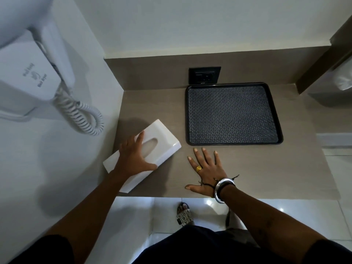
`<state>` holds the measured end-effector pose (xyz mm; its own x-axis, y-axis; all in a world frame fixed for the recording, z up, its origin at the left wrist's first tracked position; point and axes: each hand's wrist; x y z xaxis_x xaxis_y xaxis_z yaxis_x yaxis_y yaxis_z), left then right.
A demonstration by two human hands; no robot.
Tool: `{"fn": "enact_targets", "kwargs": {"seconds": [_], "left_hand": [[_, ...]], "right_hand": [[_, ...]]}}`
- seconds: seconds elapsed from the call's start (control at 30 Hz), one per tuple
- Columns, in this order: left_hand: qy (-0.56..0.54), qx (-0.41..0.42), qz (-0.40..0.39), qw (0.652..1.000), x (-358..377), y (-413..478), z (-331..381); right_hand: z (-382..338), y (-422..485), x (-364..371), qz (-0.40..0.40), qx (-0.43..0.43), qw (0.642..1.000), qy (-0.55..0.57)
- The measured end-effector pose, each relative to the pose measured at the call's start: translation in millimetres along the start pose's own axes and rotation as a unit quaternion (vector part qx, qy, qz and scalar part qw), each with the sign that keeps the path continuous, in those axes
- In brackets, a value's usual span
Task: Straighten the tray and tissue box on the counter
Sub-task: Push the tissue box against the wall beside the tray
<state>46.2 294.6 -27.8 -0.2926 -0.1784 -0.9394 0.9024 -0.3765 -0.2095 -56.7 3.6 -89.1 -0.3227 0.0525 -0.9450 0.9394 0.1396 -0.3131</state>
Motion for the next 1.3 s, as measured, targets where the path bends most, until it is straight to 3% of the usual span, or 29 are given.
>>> {"fn": "enact_targets", "kwargs": {"seconds": [0.27, 0.7, 0.93, 1.13, 1.3], "left_hand": [[-0.100, -0.229, 0.096, 0.963, -22.3, 66.4, -0.4], [-0.086, -0.338, 0.123, 0.929, -22.6, 134.1, -14.8], [-0.083, -0.307, 0.136, 0.938, -25.9, 140.2, -8.6], [-0.011, -0.125, 0.189, 0.974, -6.1, 102.6, 8.4], [0.101, -0.006, 0.170, 0.980, 22.7, 62.6, 8.2]], "right_hand": [[-0.8, 1.0, -1.1, 0.000, 0.001, 1.000, -0.002], [3.6, 5.7, 5.1, -0.009, -0.004, 1.000, 0.003], [4.6, 5.1, 4.2, -0.005, -0.008, 1.000, 0.009], [4.7, 4.7, 2.7, -0.006, -0.003, 1.000, 0.002], [3.8, 4.3, 0.8, -0.006, -0.003, 1.000, 0.003]]}}
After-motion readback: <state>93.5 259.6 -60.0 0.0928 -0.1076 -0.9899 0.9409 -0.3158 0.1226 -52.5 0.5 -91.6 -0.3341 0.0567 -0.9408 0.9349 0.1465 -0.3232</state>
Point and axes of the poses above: each hand's wrist, its own y-axis towards the middle knuckle, its own x-axis out of the palm, z = x × y, and after that the axes turned 10 degrees about x, right-handed
